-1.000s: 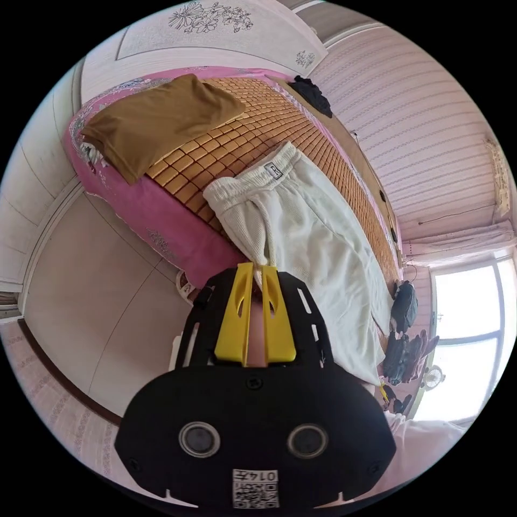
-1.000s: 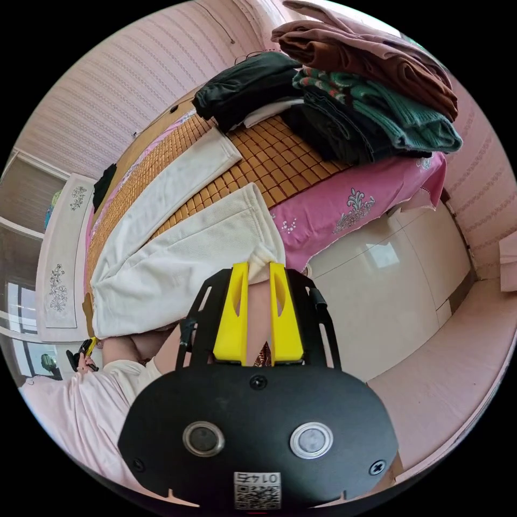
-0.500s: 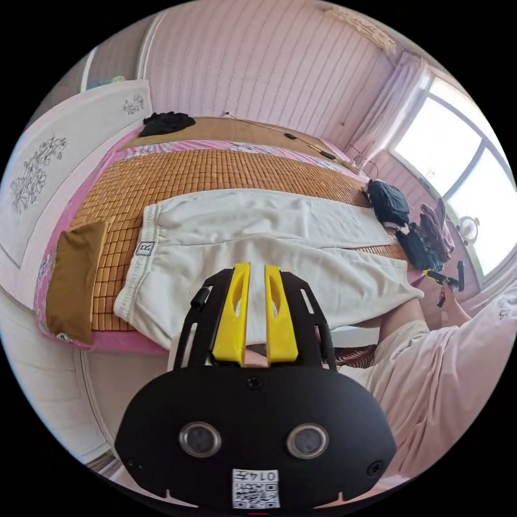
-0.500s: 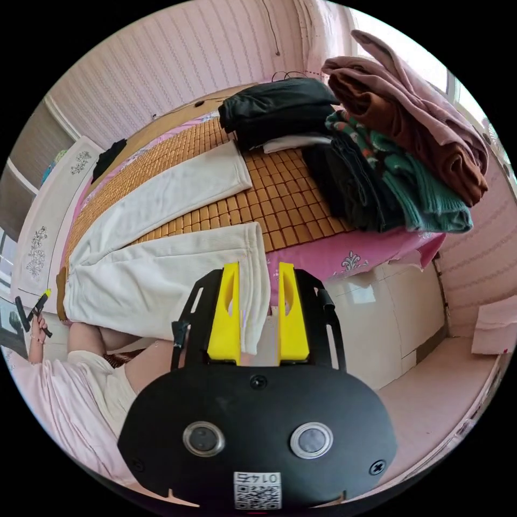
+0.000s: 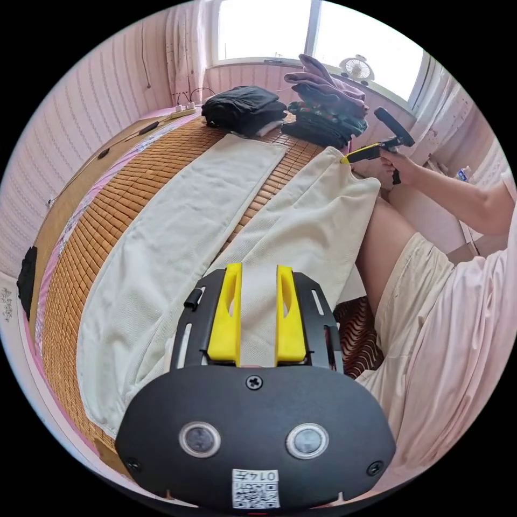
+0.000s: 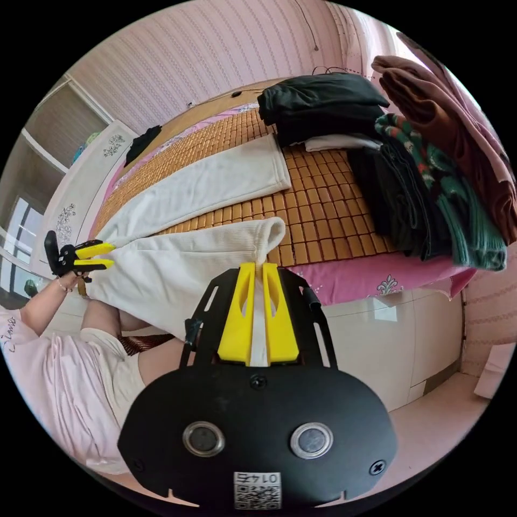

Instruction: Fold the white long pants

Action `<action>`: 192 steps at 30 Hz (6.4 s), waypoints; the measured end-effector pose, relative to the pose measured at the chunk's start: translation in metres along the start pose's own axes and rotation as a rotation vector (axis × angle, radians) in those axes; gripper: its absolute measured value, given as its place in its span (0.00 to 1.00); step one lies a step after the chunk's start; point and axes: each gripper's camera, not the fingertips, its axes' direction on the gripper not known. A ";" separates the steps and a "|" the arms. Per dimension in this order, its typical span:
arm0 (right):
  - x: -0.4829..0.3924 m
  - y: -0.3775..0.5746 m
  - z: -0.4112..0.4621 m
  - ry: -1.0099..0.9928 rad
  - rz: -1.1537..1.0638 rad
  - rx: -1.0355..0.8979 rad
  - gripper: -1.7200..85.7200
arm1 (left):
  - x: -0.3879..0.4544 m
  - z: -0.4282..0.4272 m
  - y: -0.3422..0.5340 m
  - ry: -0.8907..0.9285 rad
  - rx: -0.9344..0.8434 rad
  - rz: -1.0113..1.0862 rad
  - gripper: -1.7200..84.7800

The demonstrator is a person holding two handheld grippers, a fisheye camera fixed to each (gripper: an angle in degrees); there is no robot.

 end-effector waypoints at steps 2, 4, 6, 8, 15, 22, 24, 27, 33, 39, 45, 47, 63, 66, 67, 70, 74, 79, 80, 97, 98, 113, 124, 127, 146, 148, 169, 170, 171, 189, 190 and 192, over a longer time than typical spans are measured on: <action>-0.010 0.010 -0.028 -0.034 -0.045 0.066 0.03 | 0.009 0.010 -0.022 0.016 0.008 0.047 0.14; -0.016 0.019 -0.048 -0.030 -0.066 0.120 0.03 | 0.019 0.016 -0.043 0.033 0.020 0.091 0.15; -0.016 0.025 -0.057 -0.022 -0.070 0.122 0.02 | 0.032 0.023 -0.064 0.030 0.019 0.151 0.16; -0.017 0.028 -0.064 -0.060 -0.085 0.139 0.02 | 0.039 0.033 -0.076 0.032 0.002 0.176 0.17; -0.046 0.056 -0.135 -0.197 -0.245 0.362 0.02 | 0.064 0.044 -0.099 -0.077 -0.067 0.315 0.10; -0.038 0.087 -0.187 -0.210 -0.184 0.459 0.03 | 0.082 -0.041 -0.076 -0.044 0.104 0.447 0.03; -0.021 0.042 -0.172 -0.149 -0.119 0.370 0.04 | 0.056 -0.061 -0.089 0.055 0.130 0.364 0.04; 0.016 -0.029 -0.106 -0.018 0.029 0.237 0.07 | 0.011 -0.019 -0.128 0.020 -0.007 0.166 0.07; 0.052 -0.041 -0.023 0.012 0.175 0.022 0.12 | -0.046 -0.008 -0.097 -0.017 -0.037 -0.097 0.07; 0.069 0.026 -0.002 -0.054 0.365 -0.009 0.19 | -0.084 -0.068 0.062 -0.038 0.010 -0.388 0.08; 0.067 0.018 0.024 0.084 0.435 -0.157 0.17 | -0.110 -0.105 0.223 -0.047 -0.008 -0.825 0.09; 0.071 0.012 0.038 -0.056 0.429 -0.230 0.10 | -0.115 -0.120 0.259 -0.055 0.032 -0.927 0.09; 0.019 -0.051 -0.044 0.015 0.374 -0.122 0.04 | -0.159 -0.183 0.530 -0.073 0.395 -1.772 0.18; -0.002 -0.070 -0.046 0.059 0.345 -0.135 0.04 | -0.187 -0.171 0.535 0.025 0.312 -1.783 0.16; -0.006 -0.074 -0.047 0.062 0.339 -0.138 0.04 | -0.193 -0.170 0.535 0.046 0.301 -1.773 0.15; -0.023 -0.094 -0.054 0.086 0.307 -0.134 0.04 | -0.213 -0.174 0.532 0.090 0.204 -1.725 0.08; -0.044 -0.116 -0.064 0.127 0.279 -0.124 0.04 | -0.198 -0.229 0.531 0.030 0.369 -1.578 0.06; -0.060 -0.132 -0.038 0.142 0.288 -0.184 0.03 | -0.153 -0.260 0.556 -0.043 0.361 -1.554 0.08; -0.062 -0.135 -0.027 0.161 0.305 -0.228 0.03 | -0.150 -0.253 0.563 -0.035 0.314 -1.573 0.09; -0.301 -0.334 0.140 0.258 -0.328 -0.254 0.02 | -0.264 -0.265 0.498 -0.298 0.190 -1.423 0.01; -0.316 -0.347 0.161 0.286 -0.336 -0.260 0.02 | -0.287 -0.249 0.490 -0.268 0.181 -1.445 0.01; -0.312 -0.377 0.207 0.305 -0.322 -0.222 0.02 | -0.388 -0.205 0.471 -0.301 0.043 -1.405 0.01; -0.179 -0.259 0.041 0.172 -0.004 0.000 0.03 | -0.230 -0.283 0.583 -0.234 0.305 -1.492 0.07; -0.115 -0.183 0.007 0.158 0.159 -0.051 0.06 | -0.182 -0.284 0.629 -0.228 0.209 -1.622 0.08; 0.013 -0.002 0.038 -0.284 0.637 0.101 0.15 | -0.193 -0.249 0.695 0.225 0.505 -1.880 0.15; 0.019 -0.004 0.043 -0.268 0.663 0.084 0.11 | -0.199 -0.245 0.695 0.251 0.507 -1.874 0.13; -0.020 -0.139 0.012 -0.023 0.201 0.084 0.04 | -0.203 -0.326 0.657 0.075 0.576 -1.552 0.02; -0.028 -0.171 0.015 -0.021 0.157 0.084 0.04 | -0.214 -0.335 0.645 0.065 0.592 -1.509 0.02; -0.035 -0.206 0.018 -0.021 0.123 0.085 0.04 | -0.229 -0.344 0.632 0.050 0.613 -1.464 0.02; -0.002 -0.243 0.159 0.002 0.451 -0.025 0.17 | -0.335 -0.265 0.585 -0.104 0.406 -1.679 0.20; 0.000 -0.240 0.162 -0.019 0.480 -0.023 0.17 | -0.333 -0.259 0.587 -0.108 0.383 -1.700 0.20; -0.004 -0.234 0.159 -0.006 0.546 0.064 0.15 | -0.334 -0.238 0.590 -0.051 0.379 -1.771 0.22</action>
